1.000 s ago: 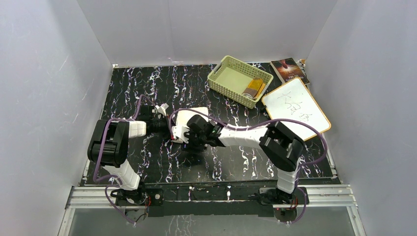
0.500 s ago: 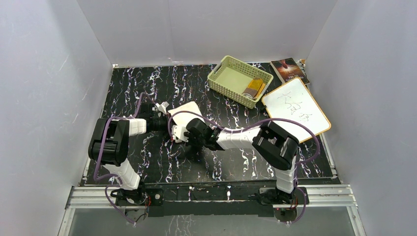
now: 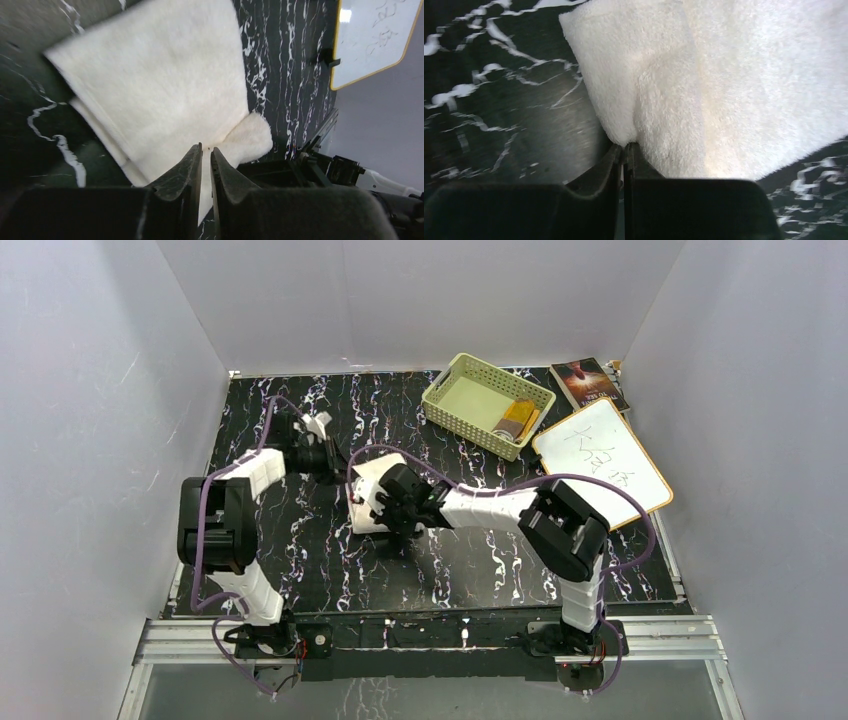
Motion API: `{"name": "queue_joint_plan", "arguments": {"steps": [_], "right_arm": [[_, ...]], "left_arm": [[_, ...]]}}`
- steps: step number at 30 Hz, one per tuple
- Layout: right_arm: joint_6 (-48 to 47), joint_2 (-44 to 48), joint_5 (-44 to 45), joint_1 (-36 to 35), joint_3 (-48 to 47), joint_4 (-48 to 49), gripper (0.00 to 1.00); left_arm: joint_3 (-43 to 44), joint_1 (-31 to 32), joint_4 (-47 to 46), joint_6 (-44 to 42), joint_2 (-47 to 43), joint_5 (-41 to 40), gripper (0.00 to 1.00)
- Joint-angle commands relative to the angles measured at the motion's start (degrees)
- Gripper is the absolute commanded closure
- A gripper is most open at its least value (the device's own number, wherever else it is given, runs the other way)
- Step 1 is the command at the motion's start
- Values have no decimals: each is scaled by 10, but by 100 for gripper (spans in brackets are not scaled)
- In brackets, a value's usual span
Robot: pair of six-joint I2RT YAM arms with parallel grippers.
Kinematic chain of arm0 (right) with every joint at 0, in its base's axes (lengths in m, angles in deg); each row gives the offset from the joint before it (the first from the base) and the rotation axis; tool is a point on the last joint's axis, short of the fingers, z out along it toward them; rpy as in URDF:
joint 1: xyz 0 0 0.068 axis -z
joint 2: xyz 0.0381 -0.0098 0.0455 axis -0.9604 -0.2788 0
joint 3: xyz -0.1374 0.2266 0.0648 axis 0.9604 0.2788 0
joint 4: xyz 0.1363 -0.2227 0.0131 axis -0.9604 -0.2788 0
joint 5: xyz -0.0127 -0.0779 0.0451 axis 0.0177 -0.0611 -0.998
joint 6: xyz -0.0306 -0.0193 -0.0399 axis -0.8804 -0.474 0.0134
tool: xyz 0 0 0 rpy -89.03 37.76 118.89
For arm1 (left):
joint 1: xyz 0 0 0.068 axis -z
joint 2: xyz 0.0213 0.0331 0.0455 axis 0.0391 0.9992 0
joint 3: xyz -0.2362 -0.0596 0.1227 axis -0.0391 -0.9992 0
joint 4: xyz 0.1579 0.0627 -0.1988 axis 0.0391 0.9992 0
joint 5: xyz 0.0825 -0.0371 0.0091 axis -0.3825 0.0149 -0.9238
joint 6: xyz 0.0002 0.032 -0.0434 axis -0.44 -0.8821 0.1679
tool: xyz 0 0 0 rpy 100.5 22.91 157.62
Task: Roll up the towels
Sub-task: Roll the towel at the center of the board.
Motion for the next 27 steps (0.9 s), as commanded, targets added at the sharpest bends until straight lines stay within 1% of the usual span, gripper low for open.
{"name": "queue_joint_plan", "arguments": {"steps": [1, 4, 7, 10, 13, 16, 18, 22, 27], "right_arm": [[145, 52, -160, 14, -22, -75, 100], [226, 54, -229, 29, -47, -106, 100], [308, 47, -314, 62, -75, -102, 100], [351, 26, -363, 93, -119, -95, 100], [368, -30, -408, 122, -196, -123, 100], [371, -127, -446, 151, -285, -174, 100], [370, -179, -470, 168, -327, -192, 100], [370, -246, -496, 178, -363, -191, 100], [370, -272, -505, 186, -353, -169, 100]], "left_arm": [[59, -31, 82, -49, -22, 32, 87], [65, -38, 96, -60, -45, 38, 81], [67, -52, 102, -66, -93, 62, 79], [67, -56, 105, -68, -147, 85, 77], [54, -57, 103, -64, -167, 124, 76], [18, -56, 69, -43, -174, 158, 76], [-2, -56, 51, -34, -170, 168, 76], [-29, -56, 35, -29, -159, 167, 76], [-43, -56, 26, -24, -144, 128, 77]]}}
